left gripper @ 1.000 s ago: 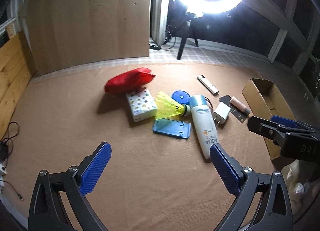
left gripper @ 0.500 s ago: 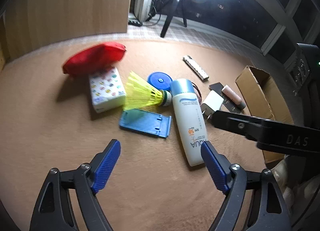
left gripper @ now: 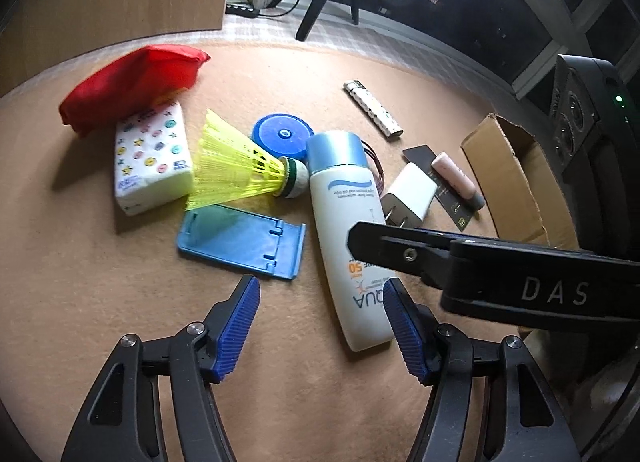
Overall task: Organize objects
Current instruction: 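Reach the right tool to the white AQUA bottle and close on it, then lift the AQUA bottle with the right tool and carry it over the box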
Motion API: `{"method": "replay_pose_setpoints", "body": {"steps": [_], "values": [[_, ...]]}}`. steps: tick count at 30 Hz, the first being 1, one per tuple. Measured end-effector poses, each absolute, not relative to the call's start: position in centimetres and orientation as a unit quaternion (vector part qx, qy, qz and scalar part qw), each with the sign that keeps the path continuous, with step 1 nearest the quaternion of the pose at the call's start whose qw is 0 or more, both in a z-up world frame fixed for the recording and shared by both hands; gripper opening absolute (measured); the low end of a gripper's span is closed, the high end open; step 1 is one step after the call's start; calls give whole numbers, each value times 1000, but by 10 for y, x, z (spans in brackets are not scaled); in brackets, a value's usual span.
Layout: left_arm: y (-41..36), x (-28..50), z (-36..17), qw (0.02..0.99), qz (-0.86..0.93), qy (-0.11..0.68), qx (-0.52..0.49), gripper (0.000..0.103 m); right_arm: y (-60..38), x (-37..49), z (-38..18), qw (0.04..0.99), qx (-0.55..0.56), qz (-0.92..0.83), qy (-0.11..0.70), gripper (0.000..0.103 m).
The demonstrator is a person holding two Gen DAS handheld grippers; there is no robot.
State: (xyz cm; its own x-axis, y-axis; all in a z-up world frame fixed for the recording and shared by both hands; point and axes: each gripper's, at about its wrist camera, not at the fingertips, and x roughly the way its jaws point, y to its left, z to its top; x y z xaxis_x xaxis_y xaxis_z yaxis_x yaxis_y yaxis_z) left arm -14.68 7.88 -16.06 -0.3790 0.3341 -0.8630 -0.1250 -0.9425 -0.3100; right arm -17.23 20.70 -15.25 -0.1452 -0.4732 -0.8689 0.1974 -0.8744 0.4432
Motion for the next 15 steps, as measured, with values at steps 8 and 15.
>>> {"method": "replay_pose_setpoints", "body": {"steps": [8, 15], "values": [[84, -154, -171, 150, 814, -106, -551, 61, 201, -175, -164, 235, 627, -735, -112, 52], [88, -154, -175, 171, 808, -119, -551, 50, 199, -175, -164, 245, 629, -729, -112, 41]]}}
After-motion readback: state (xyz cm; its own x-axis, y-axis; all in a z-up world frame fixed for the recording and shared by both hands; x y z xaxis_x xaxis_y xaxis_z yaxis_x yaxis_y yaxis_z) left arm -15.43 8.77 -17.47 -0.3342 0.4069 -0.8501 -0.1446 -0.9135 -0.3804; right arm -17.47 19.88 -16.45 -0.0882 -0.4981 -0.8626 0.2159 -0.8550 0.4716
